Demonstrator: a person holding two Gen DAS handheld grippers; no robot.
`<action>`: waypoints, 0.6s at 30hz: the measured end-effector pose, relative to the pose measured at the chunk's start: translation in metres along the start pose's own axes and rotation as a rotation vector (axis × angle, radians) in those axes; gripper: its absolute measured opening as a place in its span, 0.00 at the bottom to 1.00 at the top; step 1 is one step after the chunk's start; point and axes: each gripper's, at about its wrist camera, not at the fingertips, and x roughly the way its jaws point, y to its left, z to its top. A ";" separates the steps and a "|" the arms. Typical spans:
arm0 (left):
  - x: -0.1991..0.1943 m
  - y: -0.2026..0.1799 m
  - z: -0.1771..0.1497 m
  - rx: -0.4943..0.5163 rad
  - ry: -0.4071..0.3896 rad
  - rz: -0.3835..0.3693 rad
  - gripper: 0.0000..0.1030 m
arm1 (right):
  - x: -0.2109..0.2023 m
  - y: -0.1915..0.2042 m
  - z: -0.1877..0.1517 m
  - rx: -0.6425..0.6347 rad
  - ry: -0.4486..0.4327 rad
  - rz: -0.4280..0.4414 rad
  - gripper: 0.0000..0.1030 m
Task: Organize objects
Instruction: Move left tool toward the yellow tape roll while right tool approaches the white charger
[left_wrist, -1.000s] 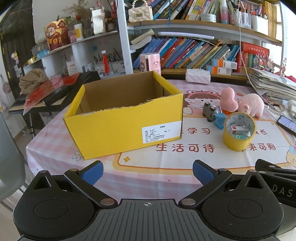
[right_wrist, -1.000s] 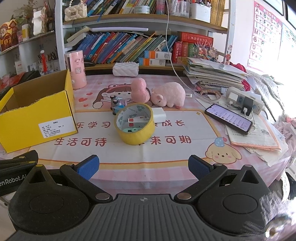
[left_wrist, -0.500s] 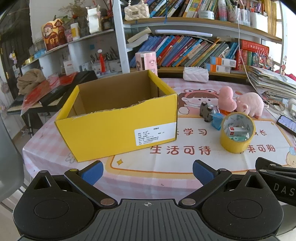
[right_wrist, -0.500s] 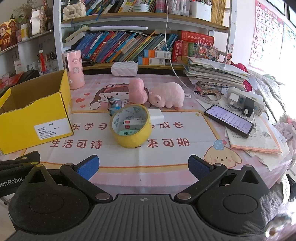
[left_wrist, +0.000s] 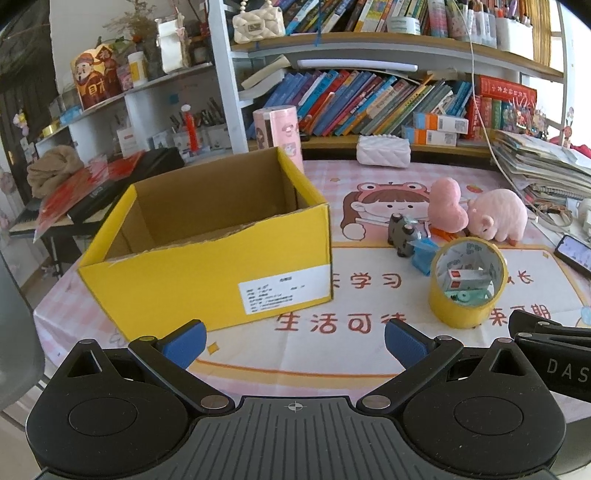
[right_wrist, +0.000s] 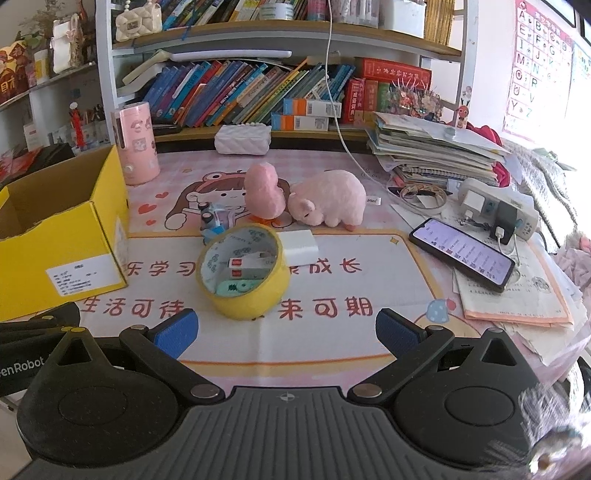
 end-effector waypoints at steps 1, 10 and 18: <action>0.002 -0.002 0.001 0.001 0.002 -0.001 1.00 | 0.003 -0.002 0.002 0.000 0.001 0.003 1.00; 0.021 -0.026 0.016 0.000 0.027 0.005 1.00 | 0.030 -0.024 0.021 -0.003 0.011 0.029 1.00; 0.037 -0.046 0.030 -0.041 0.038 -0.015 1.00 | 0.058 -0.045 0.041 -0.013 0.015 0.058 1.00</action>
